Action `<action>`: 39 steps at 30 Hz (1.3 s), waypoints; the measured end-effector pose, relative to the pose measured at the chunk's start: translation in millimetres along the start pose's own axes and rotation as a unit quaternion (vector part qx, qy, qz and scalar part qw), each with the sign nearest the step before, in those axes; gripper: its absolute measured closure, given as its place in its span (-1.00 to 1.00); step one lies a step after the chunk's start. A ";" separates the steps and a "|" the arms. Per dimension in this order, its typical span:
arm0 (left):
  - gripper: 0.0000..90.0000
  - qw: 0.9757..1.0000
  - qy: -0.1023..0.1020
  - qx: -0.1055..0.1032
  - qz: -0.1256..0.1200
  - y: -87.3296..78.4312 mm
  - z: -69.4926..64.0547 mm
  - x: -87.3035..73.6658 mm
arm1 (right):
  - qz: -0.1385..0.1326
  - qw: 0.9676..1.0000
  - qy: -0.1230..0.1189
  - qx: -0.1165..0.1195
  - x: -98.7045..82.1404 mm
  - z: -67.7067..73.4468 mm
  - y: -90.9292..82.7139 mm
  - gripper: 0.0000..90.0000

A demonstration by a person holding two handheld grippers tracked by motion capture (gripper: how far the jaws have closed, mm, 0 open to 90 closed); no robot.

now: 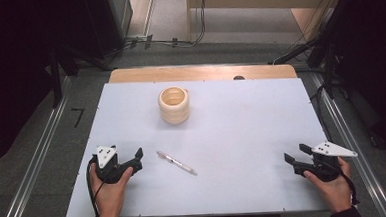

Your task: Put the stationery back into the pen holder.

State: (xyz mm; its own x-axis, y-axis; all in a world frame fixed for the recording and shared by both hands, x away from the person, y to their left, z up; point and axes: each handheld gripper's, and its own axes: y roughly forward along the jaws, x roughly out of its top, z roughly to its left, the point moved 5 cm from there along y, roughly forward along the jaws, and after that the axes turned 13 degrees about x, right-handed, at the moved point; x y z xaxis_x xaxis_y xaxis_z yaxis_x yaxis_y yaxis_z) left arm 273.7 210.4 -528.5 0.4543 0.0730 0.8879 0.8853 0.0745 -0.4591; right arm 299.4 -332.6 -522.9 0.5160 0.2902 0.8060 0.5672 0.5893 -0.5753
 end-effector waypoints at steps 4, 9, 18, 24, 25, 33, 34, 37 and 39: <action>-0.81 1.000 0.000 0.000 0.000 -0.1 0.1 0.0 | 0.002 1.000 -0.005 0.004 1.5 3.6 2.8 -0.39; -0.81 1.000 0.000 0.000 0.001 0.1 0.1 -0.3 | 0.004 1.000 -0.009 0.008 2.3 6.6 5.9 -0.39; -0.81 1.000 0.000 0.001 0.004 0.8 1.0 -0.9 | 0.004 1.000 -0.013 0.012 3.6 9.8 8.0 -0.39; -0.81 1.000 0.000 0.001 0.004 1.0 0.7 -1.2 | 0.006 1.000 -0.015 0.016 4.9 13.4 10.6 -0.39; -0.81 1.000 0.000 0.001 0.004 1.0 0.7 -1.2 | 0.006 1.000 -0.016 0.017 5.0 13.9 11.2 -0.39; -0.81 1.000 0.001 0.000 0.005 1.4 0.6 -1.5 | 0.007 1.000 -0.019 0.022 6.9 18.1 15.1 -0.39; -0.81 1.000 0.001 0.000 0.005 1.3 0.5 -1.5 | 0.008 0.999 -0.020 0.023 7.2 18.8 15.7 -0.39; -0.81 1.000 0.002 0.000 0.006 1.5 0.8 -1.7 | 0.010 0.999 -0.022 0.025 7.8 20.8 17.6 -0.40; -0.81 1.000 0.002 0.000 0.006 1.6 0.9 -1.8 | 0.010 0.999 -0.024 0.027 8.4 22.1 18.9 -0.40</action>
State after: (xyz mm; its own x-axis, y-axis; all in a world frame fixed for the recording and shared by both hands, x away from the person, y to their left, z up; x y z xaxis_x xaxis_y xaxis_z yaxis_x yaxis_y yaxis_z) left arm 274.2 211.2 -530.9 0.4658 0.0690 0.8822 0.8795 0.0739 -0.4702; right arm 300.3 -302.3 -524.0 0.4954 0.3368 0.8007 0.5203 0.6231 -0.5840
